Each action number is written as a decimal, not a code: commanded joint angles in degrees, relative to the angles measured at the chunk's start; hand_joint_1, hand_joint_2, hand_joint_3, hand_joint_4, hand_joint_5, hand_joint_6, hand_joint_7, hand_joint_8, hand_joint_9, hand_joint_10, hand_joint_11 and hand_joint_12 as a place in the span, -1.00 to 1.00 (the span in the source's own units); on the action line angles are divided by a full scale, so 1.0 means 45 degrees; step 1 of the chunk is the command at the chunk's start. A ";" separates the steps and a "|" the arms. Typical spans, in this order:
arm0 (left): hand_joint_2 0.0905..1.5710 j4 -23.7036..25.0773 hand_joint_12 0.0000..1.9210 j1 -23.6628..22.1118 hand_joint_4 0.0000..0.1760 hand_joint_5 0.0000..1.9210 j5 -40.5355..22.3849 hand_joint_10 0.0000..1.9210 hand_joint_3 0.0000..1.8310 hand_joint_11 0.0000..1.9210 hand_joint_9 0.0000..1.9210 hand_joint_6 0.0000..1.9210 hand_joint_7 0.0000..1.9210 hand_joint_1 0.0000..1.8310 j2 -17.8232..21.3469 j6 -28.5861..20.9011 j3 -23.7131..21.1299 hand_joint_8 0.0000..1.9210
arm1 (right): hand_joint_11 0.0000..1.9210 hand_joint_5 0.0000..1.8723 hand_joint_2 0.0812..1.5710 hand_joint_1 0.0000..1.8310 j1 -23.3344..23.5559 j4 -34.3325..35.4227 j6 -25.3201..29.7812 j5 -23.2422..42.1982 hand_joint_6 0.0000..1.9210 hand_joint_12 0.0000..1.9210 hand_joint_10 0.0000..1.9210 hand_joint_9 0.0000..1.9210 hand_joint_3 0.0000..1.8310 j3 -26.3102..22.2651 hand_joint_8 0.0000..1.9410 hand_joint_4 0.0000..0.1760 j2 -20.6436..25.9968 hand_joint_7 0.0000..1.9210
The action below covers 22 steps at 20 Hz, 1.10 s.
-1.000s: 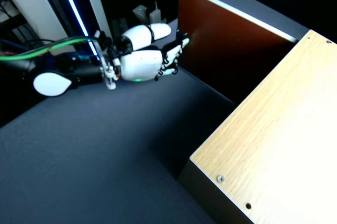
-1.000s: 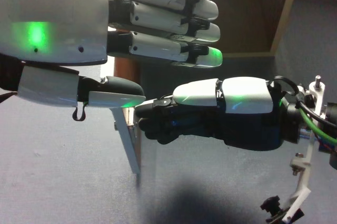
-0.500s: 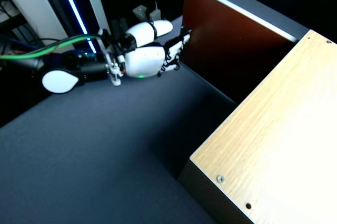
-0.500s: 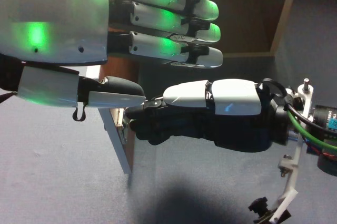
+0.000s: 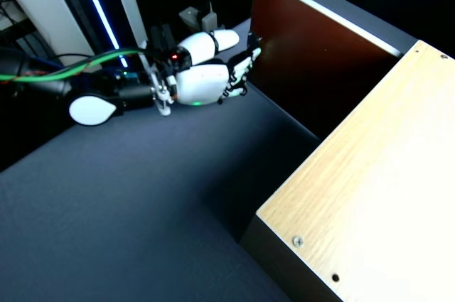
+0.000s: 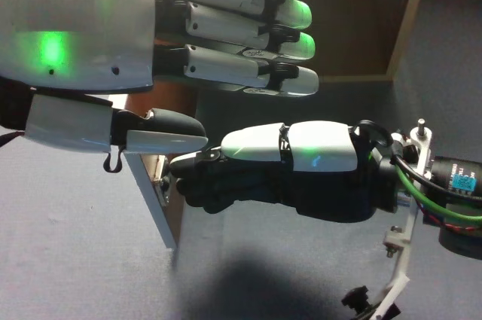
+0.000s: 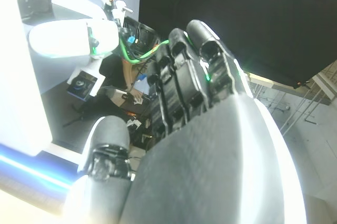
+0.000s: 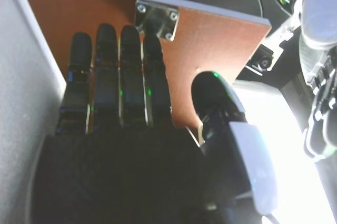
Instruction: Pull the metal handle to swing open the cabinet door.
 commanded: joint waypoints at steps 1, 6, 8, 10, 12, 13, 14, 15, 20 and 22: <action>1.00 -0.1235 -0.09 -0.0122 -1.00 -0.63 -0.0320 -1.00 -0.89 -1.00 -0.60 -1.00 -0.58 -1.00 0.0085 0.0113 -0.0005 -1.00 | -0.97 -0.46 1.00 -1.00 0.0209 0.0328 0.0114 0.1475 -1.00 0.09 -1.00 -0.50 -0.88 -0.0032 -1.00 -1.00 -0.0009 -0.45; 1.00 -0.1235 -0.09 -0.0122 -1.00 -0.63 -0.0320 -1.00 -0.89 -1.00 -0.60 -1.00 -0.58 -1.00 0.0085 0.0113 -0.0005 -1.00 | -0.97 -0.46 1.00 -1.00 0.0209 0.0328 -0.0014 0.1492 -1.00 0.10 -1.00 -0.50 -0.88 -0.0005 -1.00 -1.00 0.0207 -0.45; 1.00 -0.1235 -0.09 -0.0122 -1.00 -0.62 -0.0320 -1.00 -0.89 -1.00 -0.60 -1.00 -0.58 -1.00 0.0085 0.0113 -0.0005 -1.00 | -0.97 -0.46 1.00 -1.00 0.0212 0.0396 -0.0014 0.1587 -1.00 0.10 -1.00 -0.50 -0.88 0.0037 -1.00 -1.00 0.0402 -0.45; 1.00 -0.1235 -0.11 -0.0122 -1.00 -0.63 -0.0320 -1.00 -0.89 -1.00 -0.60 -1.00 -0.58 -1.00 0.0085 0.0113 -0.0005 -1.00 | -0.96 -0.46 1.00 -1.00 0.0228 0.0467 -0.0013 0.1712 -1.00 0.10 -1.00 -0.50 -0.88 0.0070 -1.00 -1.00 0.0625 -0.46; 1.00 -0.1235 -0.11 -0.0122 -1.00 -0.63 -0.0320 -1.00 -0.89 -1.00 -0.60 -1.00 -0.58 -1.00 0.0085 0.0113 -0.0005 -1.00 | -0.96 -0.46 1.00 -1.00 0.0228 0.0475 -0.0013 0.1745 -1.00 0.10 -1.00 -0.50 -0.88 0.0088 -1.00 -1.00 0.0771 -0.46; 1.00 -0.1235 -0.11 -0.0122 -1.00 -0.63 -0.0320 -1.00 -0.89 -1.00 -0.60 -1.00 -0.58 -1.00 0.0085 0.0113 -0.0005 -1.00 | -0.96 -0.46 1.00 -1.00 0.0228 0.0475 -0.0013 0.1753 -1.00 0.10 -1.00 -0.50 -0.88 0.0103 -1.00 -1.00 0.0861 -0.46; 1.00 -0.1235 -0.11 -0.0122 -1.00 -0.62 -0.0320 -1.00 -0.89 -1.00 -0.60 -1.00 -0.58 -1.00 0.0085 0.0113 -0.0005 -1.00 | -0.96 -0.46 1.00 -1.00 0.0228 0.0474 -0.0013 0.1764 -1.00 0.10 -1.00 -0.51 -0.88 0.0121 -1.00 -1.00 0.0968 -0.46; 1.00 -0.1235 -0.11 -0.0122 -1.00 -0.63 -0.0320 -1.00 -0.89 -1.00 -0.60 -1.00 -0.58 -1.00 0.0085 0.0113 -0.0005 -1.00 | -0.96 -0.47 1.00 -1.00 0.0228 0.0473 -0.0013 0.1793 -1.00 0.10 -1.00 -0.51 -0.88 0.0136 -1.00 -1.00 0.1064 -0.46; 1.00 -0.1235 -0.14 -0.0122 -1.00 -0.64 -0.0320 -1.00 -0.90 -1.00 -0.61 -1.00 -0.59 -1.00 0.0085 0.0113 -0.0005 -1.00 | -0.96 -0.46 1.00 -1.00 0.0227 0.0477 -0.0012 0.1975 -1.00 0.09 -1.00 -0.50 -0.87 0.0340 -1.00 -1.00 0.1613 -0.46; 1.00 -0.1235 -0.14 -0.0122 -1.00 -0.64 -0.0320 -1.00 -0.90 -1.00 -0.61 -1.00 -0.59 -1.00 0.0085 0.0113 -0.0005 -1.00 | -0.97 -0.47 1.00 -1.00 0.0227 0.0477 -0.0012 0.1996 -1.00 0.09 -1.00 -0.51 -0.87 0.0428 -1.00 -1.00 0.1613 -0.46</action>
